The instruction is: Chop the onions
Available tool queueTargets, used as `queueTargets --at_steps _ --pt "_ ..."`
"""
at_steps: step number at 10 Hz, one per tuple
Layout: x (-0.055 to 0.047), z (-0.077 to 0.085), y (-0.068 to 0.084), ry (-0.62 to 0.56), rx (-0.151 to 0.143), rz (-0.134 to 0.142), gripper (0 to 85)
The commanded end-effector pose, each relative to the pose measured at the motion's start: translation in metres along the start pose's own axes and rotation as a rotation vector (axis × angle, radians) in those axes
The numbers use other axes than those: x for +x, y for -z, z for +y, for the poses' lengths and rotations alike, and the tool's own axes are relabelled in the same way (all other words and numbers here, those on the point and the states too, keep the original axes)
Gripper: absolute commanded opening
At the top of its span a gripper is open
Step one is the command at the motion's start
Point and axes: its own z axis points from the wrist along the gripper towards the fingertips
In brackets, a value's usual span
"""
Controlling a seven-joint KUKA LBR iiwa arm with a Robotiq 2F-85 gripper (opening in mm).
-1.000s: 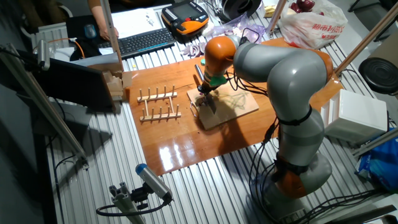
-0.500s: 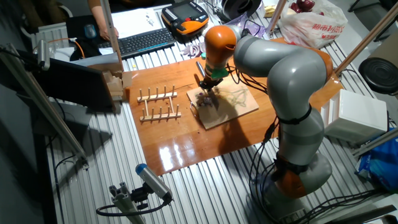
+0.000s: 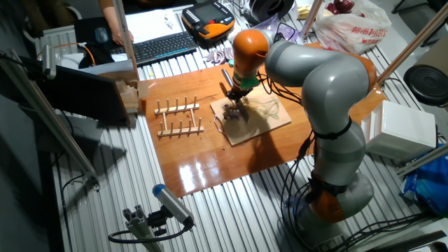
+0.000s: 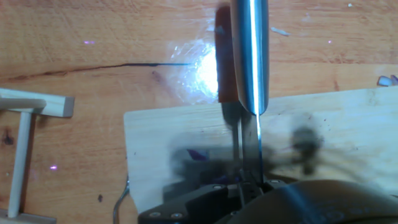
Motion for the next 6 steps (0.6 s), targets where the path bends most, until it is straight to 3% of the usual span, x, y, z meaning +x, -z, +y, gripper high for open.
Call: queueTargets --at_steps 1,6 --pt "0.002 0.002 -0.002 -0.004 -0.003 -0.003 0.0" --pt "0.014 0.012 -0.008 0.002 -0.005 -0.033 0.0"
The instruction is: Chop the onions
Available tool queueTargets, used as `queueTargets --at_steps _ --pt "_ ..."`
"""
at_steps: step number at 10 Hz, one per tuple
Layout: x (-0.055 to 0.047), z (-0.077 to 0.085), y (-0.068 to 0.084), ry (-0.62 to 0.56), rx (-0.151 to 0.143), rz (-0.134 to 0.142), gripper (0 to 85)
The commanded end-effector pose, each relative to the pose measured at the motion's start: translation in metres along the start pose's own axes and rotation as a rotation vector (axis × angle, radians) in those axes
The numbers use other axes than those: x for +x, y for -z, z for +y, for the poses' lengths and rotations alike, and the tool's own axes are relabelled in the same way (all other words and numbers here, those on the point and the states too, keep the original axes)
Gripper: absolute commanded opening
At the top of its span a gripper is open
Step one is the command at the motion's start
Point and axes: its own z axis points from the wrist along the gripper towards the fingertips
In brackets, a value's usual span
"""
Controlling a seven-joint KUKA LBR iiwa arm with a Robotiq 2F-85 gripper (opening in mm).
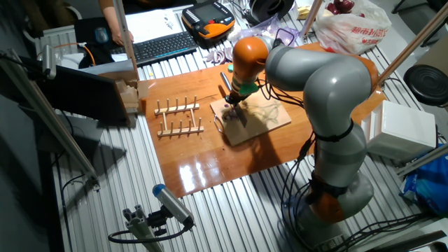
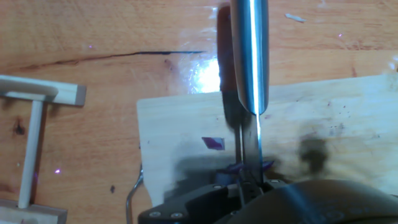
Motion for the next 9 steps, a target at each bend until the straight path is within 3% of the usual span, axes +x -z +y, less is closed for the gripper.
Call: queueTargets --at_steps 1,7,9 --pt "0.001 -0.001 0.000 0.002 0.000 -0.002 0.0" --pt "0.015 -0.009 0.011 0.013 0.002 0.022 0.0" --pt "0.015 -0.010 0.011 0.016 -0.001 0.026 0.0"
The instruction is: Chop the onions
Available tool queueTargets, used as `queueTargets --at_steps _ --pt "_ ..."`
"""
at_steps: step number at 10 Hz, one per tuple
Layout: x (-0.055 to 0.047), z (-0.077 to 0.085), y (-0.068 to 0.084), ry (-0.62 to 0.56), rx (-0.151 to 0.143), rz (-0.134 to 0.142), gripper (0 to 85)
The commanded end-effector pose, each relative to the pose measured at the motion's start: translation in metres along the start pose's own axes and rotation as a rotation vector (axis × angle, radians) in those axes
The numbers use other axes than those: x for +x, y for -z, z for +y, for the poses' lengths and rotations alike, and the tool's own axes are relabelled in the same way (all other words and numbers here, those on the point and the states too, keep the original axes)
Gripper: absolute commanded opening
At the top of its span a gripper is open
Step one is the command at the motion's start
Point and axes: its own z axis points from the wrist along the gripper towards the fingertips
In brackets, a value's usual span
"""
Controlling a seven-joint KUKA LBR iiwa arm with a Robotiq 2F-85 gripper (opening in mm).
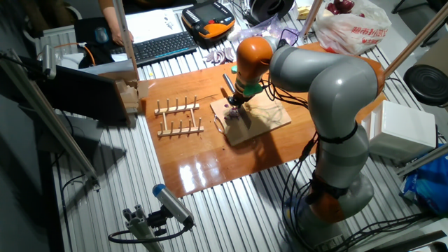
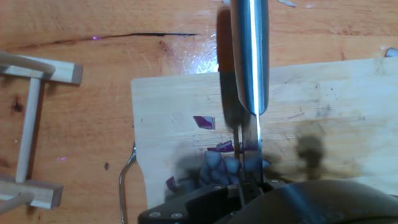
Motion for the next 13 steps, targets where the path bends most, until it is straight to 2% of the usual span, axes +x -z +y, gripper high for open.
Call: queueTargets --at_steps 1,7,8,10,13 --pt "-0.0002 0.0001 -0.0001 0.000 0.000 0.001 0.0" --pt "-0.0009 0.0017 -0.0021 -0.012 -0.002 0.007 0.0" --pt "-0.0009 0.0017 -0.0021 -0.021 0.006 0.038 0.0" --pt "-0.0009 0.0017 -0.0021 -0.009 -0.001 0.085 0.0" --pt "0.0004 0.0009 -0.0016 0.002 -0.008 0.091 0.0"
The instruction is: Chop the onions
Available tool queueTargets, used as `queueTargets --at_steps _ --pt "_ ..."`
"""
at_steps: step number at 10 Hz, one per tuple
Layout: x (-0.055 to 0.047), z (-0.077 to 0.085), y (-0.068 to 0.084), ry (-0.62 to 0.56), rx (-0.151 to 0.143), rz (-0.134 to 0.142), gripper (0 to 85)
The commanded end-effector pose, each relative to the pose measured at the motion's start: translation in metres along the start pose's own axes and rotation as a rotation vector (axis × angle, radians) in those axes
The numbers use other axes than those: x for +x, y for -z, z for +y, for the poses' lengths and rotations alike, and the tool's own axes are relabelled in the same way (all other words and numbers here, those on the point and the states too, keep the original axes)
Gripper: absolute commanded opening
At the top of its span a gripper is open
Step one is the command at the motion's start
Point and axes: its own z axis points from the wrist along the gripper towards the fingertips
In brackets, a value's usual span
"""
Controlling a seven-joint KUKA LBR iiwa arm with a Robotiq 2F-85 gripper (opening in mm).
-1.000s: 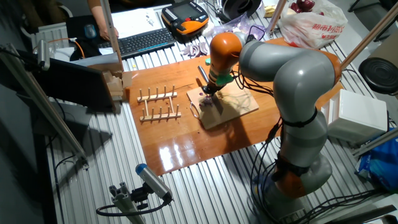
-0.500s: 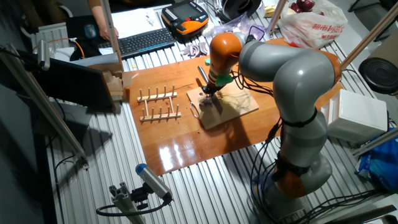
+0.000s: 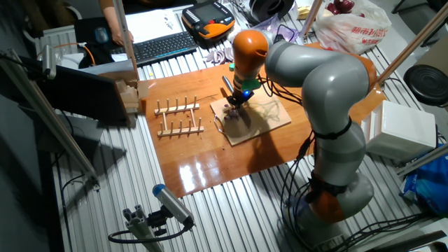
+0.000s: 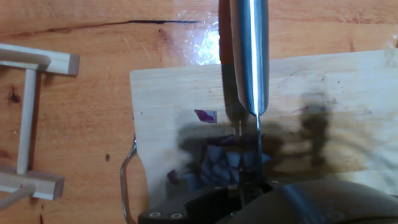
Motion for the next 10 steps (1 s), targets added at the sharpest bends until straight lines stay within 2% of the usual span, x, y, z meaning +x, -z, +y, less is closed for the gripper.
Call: queueTargets --at_steps 1,3,5,6,7,8,9,10 --pt "0.000 0.000 0.000 -0.003 -0.002 0.000 0.0" --pt "0.000 0.000 0.000 0.000 0.002 -0.004 0.0" --pt "0.000 0.000 0.000 0.022 -0.032 -0.011 0.0" --pt "0.000 0.000 0.000 0.006 -0.022 -0.019 0.0" --pt "0.000 0.000 0.000 -0.014 0.006 -0.021 0.0" --pt "0.008 0.002 0.002 -0.026 0.025 -0.020 0.0" --pt "0.021 0.005 0.001 -0.033 0.027 -0.031 0.0" --pt "0.029 0.007 -0.003 -0.038 0.026 -0.049 0.0"
